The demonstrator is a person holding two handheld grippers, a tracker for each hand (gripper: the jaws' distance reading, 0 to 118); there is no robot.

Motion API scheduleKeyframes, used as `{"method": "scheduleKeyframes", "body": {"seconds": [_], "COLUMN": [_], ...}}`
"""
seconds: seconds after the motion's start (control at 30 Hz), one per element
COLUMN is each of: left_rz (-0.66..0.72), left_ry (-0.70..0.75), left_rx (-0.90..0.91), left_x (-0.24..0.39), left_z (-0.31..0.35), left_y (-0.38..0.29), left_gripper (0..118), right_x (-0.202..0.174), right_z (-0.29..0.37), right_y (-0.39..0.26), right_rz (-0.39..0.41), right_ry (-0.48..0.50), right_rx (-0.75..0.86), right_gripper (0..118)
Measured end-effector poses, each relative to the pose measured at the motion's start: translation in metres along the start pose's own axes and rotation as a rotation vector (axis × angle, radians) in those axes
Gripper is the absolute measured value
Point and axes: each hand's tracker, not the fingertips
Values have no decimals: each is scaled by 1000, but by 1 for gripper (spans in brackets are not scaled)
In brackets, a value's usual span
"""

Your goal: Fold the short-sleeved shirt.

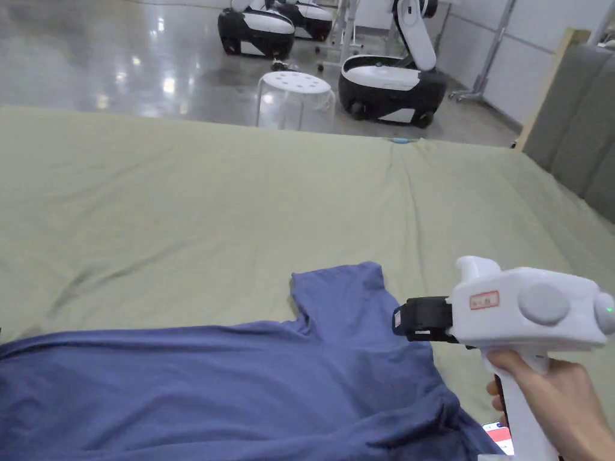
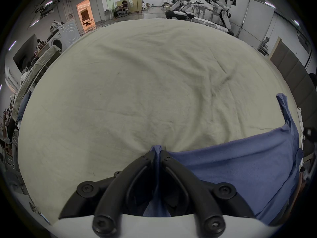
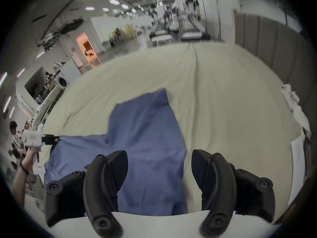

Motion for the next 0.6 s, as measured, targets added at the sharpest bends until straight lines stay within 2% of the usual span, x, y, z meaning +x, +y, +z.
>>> {"method": "scheduleKeyframes", "body": {"seconds": [0.03, 0.07, 0.1, 0.17, 0.2, 0.27, 0.3, 0.33, 0.43, 0.6], "left_rz": [-5, -8, -14, -16, -13, -12, -21, -34, -29, 20], "left_ry": [2, 5, 14, 19, 20, 23, 26, 30, 10, -106], "left_rx": [0, 1, 9, 11, 12, 11, 20, 31, 86, 218], "left_x": [1, 1, 2, 3, 3, 4, 5, 6, 1, -23], "left_z": [0, 1, 1, 1, 0, 0, -1, -2, 17, 102], "left_y": [0, -2, -2, -2, -3, -2, -3, -6, -12, -42], "left_gripper": [7, 7, 7, 7, 7, 7, 7, 7, 7, 6], "right_x": [7, 10, 11, 11, 7, -4, -7, -7, -9, -24], "right_z": [-21, -34, -48, -66, -67, -56, -54, -52, -29, 62], "right_y": [10, 16, 21, 20, 15, 7, 3, 0, -6, -27], "right_rz": [-38, -57, -31, -8, 22, 155, 181, 149, 127, 167], "right_ry": [-37, -78, -119, -138, -173, -186, -199, -192, -171, -83], "right_rx": [-69, -101, -125, -153, -154, -98, -95, -91, -37, 137], "right_gripper": [79, 79, 76, 55, 48, 38, 26, 7, 4, 3]}}
